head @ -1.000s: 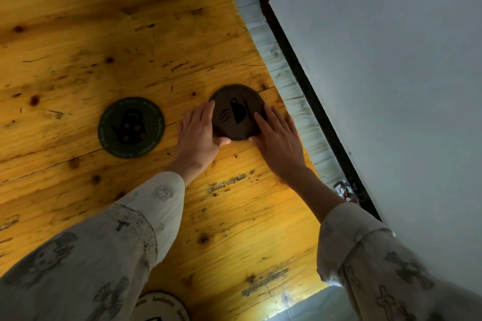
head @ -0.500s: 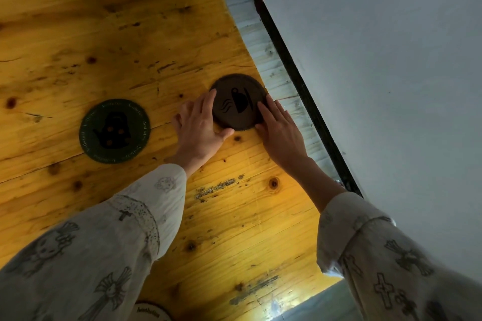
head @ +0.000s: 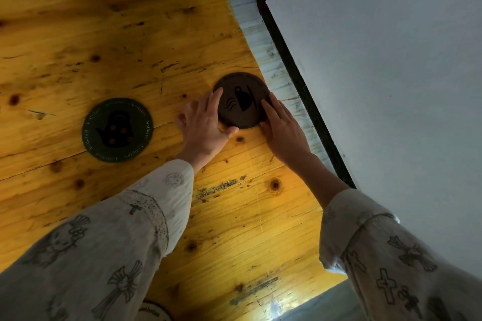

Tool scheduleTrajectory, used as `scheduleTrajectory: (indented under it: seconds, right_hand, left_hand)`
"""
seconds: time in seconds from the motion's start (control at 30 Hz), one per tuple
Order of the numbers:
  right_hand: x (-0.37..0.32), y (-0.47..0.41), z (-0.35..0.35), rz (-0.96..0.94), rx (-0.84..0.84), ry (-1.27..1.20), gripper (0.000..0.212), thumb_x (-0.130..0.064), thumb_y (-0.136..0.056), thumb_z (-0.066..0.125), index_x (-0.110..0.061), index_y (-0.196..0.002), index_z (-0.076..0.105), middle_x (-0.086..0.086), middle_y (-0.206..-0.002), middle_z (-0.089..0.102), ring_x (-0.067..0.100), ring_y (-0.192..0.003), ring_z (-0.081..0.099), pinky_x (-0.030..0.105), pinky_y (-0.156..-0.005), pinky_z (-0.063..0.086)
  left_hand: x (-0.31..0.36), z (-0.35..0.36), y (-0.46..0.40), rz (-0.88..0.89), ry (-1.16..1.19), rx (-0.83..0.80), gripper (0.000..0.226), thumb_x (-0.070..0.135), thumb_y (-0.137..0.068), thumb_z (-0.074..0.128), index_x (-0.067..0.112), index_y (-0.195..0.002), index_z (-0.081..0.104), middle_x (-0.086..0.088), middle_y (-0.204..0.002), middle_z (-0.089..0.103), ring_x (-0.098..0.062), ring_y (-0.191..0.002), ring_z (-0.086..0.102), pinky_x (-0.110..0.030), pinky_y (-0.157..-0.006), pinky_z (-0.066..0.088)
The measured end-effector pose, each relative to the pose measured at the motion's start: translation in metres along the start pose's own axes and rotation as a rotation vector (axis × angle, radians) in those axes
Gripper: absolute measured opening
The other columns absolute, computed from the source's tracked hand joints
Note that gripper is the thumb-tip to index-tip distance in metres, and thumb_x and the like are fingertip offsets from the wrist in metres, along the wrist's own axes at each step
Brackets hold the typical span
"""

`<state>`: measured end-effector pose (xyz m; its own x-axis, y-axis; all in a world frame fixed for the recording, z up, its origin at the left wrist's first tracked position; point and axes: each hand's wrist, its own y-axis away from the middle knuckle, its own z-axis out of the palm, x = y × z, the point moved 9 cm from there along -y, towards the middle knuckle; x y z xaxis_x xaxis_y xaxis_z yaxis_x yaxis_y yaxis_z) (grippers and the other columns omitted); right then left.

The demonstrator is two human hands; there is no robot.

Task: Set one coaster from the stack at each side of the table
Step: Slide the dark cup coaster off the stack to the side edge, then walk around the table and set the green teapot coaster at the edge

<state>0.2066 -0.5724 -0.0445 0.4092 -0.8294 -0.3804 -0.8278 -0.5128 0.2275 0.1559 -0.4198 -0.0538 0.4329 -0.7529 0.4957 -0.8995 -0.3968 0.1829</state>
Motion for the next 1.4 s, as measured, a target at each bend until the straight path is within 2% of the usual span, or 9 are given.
scheduleTrajectory:
  seconds: [0.23, 0.37, 0.53, 0.6, 0.77, 1.0, 1.13, 1.27, 1.4]
  right_hand:
    - [-0.003, 0.018, 0.005, 0.092, -0.012, -0.075, 0.051, -0.02, -0.097, 0.038, -0.01, -0.145, 0.023, 0.018, -0.157, 0.012, 0.034, -0.146, 0.01, 0.045, -0.12, 0.017]
    - [-0.019, 0.046, 0.012, 0.139, -0.022, -0.044, 0.054, -0.022, -0.095, 0.041, -0.014, -0.145, 0.023, 0.014, -0.159, 0.008, 0.03, -0.147, 0.004, 0.047, -0.12, 0.009]
    - [-0.066, 0.104, 0.02, 0.154, -0.075, -0.186, 0.051, -0.02, -0.095, 0.045, -0.012, -0.143, 0.029, 0.016, -0.155, 0.021, 0.031, -0.143, 0.02, 0.044, -0.115, 0.026]
    - [-0.092, 0.129, 0.029, 0.158, -0.118, -0.234, 0.048, -0.019, -0.096, 0.044, -0.011, -0.142, 0.031, 0.016, -0.153, 0.026, 0.031, -0.141, 0.025, 0.042, -0.113, 0.029]
    - [-0.183, 0.173, 0.052, 0.02, -0.223, -0.278, 0.046, -0.02, -0.097, 0.043, -0.009, -0.14, 0.034, 0.015, -0.145, 0.041, 0.029, -0.133, 0.039, 0.041, -0.109, 0.035]
    - [-0.32, 0.216, 0.108, -0.214, -0.417, -0.204, 0.046, -0.025, -0.097, 0.042, -0.013, -0.141, 0.034, 0.01, -0.146, 0.041, 0.024, -0.134, 0.04, 0.036, -0.108, 0.035]
    - [-0.397, 0.243, 0.143, -0.266, -0.428, -0.156, 0.044, -0.026, -0.097, 0.043, -0.016, -0.139, 0.037, 0.009, -0.143, 0.045, 0.024, -0.13, 0.044, 0.033, -0.106, 0.035]
    - [-0.483, 0.268, 0.18, -0.275, -0.409, -0.164, 0.044, -0.024, -0.096, 0.045, -0.015, -0.138, 0.038, 0.009, -0.141, 0.048, 0.023, -0.127, 0.048, 0.035, -0.106, 0.038]
    - [-0.576, 0.292, 0.217, -0.272, -0.42, -0.198, 0.045, -0.024, -0.096, 0.045, -0.012, -0.138, 0.038, 0.012, -0.141, 0.049, 0.024, -0.129, 0.047, 0.035, -0.107, 0.037]
  left_hand:
    - [-0.004, 0.004, 0.01, 0.069, -0.088, -0.143, 0.098, 0.043, -0.075, 0.065, 0.024, -0.144, -0.002, -0.006, -0.154, 0.018, -0.031, -0.141, 0.014, -0.054, -0.11, 0.017]
    - [-0.017, -0.006, 0.039, 0.073, -0.094, -0.26, 0.091, 0.039, -0.079, 0.062, 0.026, -0.144, -0.001, -0.007, -0.156, 0.008, -0.031, -0.143, 0.007, -0.051, -0.113, 0.014]
    - [-0.051, -0.041, 0.114, 0.003, 0.018, -0.277, 0.078, 0.039, -0.084, 0.055, 0.023, -0.144, 0.008, -0.007, -0.156, 0.011, -0.03, -0.142, 0.009, -0.051, -0.114, 0.018]
    - [-0.073, -0.058, 0.151, -0.056, 0.092, -0.274, 0.073, 0.037, -0.085, 0.054, 0.021, -0.144, 0.013, -0.008, -0.155, 0.013, -0.029, -0.142, 0.011, -0.05, -0.115, 0.017]
    - [-0.158, -0.118, 0.235, -0.294, 0.234, -0.181, 0.067, 0.037, -0.087, 0.053, 0.02, -0.143, 0.02, -0.009, -0.152, 0.023, -0.029, -0.139, 0.02, -0.046, -0.112, 0.021]
    - [-0.283, -0.205, 0.353, -0.43, 0.323, 0.095, 0.065, 0.028, -0.086, 0.056, 0.018, -0.142, 0.024, -0.012, -0.146, 0.035, -0.03, -0.135, 0.03, -0.044, -0.11, 0.026]
    - [-0.351, -0.231, 0.409, -0.477, 0.382, 0.184, 0.06, 0.023, -0.085, 0.059, 0.013, -0.138, 0.031, -0.015, -0.139, 0.044, -0.032, -0.129, 0.04, -0.043, -0.107, 0.033]
    - [-0.427, -0.259, 0.455, -0.499, 0.444, 0.184, 0.058, 0.024, -0.086, 0.056, 0.016, -0.138, 0.032, -0.012, -0.139, 0.043, -0.028, -0.129, 0.04, -0.039, -0.106, 0.033]
    - [-0.501, -0.304, 0.487, -0.457, 0.374, 0.138, 0.057, 0.026, -0.087, 0.055, 0.016, -0.138, 0.032, -0.012, -0.14, 0.042, -0.028, -0.129, 0.039, -0.038, -0.107, 0.032]
